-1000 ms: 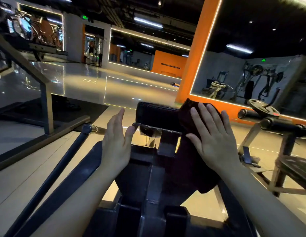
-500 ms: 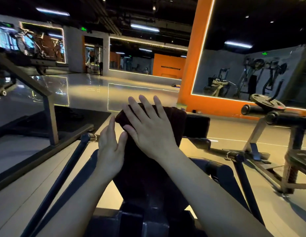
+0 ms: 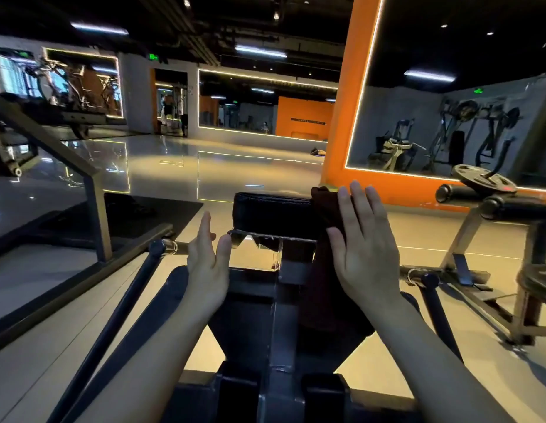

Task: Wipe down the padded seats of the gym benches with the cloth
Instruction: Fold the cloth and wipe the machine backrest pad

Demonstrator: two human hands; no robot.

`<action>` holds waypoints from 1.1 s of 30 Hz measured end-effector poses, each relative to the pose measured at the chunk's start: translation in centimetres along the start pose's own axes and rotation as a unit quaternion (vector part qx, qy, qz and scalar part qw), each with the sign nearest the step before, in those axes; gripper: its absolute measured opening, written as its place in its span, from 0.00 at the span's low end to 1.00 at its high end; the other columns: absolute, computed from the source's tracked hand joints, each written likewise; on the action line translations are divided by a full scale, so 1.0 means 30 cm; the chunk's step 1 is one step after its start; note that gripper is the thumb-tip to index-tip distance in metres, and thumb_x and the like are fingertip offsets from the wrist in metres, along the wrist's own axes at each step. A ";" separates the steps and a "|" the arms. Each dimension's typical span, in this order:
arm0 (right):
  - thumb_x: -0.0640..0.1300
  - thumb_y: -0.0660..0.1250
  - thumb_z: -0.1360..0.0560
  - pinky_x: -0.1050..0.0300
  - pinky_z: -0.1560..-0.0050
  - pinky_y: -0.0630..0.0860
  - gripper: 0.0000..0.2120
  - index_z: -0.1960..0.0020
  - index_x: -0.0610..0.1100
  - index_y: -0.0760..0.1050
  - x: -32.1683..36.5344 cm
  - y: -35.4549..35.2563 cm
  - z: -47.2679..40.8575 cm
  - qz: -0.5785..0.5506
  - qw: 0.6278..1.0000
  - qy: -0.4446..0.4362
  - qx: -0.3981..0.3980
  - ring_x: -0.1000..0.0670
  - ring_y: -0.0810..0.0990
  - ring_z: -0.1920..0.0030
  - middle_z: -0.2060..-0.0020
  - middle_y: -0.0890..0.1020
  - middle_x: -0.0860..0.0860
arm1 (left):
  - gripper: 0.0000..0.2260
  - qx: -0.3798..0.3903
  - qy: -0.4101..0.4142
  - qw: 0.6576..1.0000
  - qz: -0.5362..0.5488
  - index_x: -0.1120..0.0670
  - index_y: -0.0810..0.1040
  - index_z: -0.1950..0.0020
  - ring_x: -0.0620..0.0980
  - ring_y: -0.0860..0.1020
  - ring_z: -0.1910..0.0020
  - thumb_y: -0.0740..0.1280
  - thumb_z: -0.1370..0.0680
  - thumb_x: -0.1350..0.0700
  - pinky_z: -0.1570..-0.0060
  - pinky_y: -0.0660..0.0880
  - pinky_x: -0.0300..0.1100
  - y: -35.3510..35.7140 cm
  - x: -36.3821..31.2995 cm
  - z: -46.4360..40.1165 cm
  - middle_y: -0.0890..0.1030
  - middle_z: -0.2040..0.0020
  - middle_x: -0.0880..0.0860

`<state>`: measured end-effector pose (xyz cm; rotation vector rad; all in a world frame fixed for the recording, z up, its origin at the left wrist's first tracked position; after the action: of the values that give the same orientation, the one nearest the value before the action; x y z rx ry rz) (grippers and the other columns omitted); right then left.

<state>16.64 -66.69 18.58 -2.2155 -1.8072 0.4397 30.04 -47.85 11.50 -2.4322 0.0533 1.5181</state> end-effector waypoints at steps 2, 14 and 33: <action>0.53 0.49 0.16 0.37 0.26 0.58 0.25 0.23 0.42 0.60 0.042 0.011 -0.006 0.042 0.999 -0.015 0.000 0.39 0.57 0.24 0.25 0.65 0.43 | 0.30 0.002 -0.007 1.000 0.022 0.41 0.46 0.22 0.55 0.57 0.25 0.48 0.22 0.35 0.28 0.55 0.53 0.006 -0.004 0.002 0.54 0.23 0.56; 0.51 0.52 0.18 0.47 0.24 0.54 0.26 0.23 0.45 0.60 0.361 0.149 -0.081 0.099 0.957 -0.252 0.102 0.44 0.58 0.23 0.23 0.62 0.46 | 0.32 -0.044 0.061 0.992 -0.105 0.44 0.48 0.22 0.56 0.61 0.27 0.52 0.24 0.40 0.31 0.62 0.53 -0.053 -0.040 0.011 0.60 0.25 0.58; 0.39 0.59 0.19 0.74 0.35 0.60 0.18 0.29 0.44 0.70 -0.044 -0.308 0.246 -0.175 0.957 0.199 0.117 0.58 0.70 0.35 0.36 0.75 0.54 | 0.22 -0.017 0.133 0.986 -0.102 0.47 0.64 0.27 0.41 0.60 0.33 0.64 0.20 0.53 0.31 0.60 0.49 -0.016 -0.109 0.335 0.62 0.30 0.49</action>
<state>5.21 -66.13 15.34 -1.6382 -1.7651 0.1142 19.86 -45.25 10.35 -2.5619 -0.1664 1.1123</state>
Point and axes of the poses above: each hand's wrist, its own z-axis away from the middle knuckle, its own y-axis out of the palm, x = y × z, the point moved 7 cm from there along -z, towards the middle knuckle
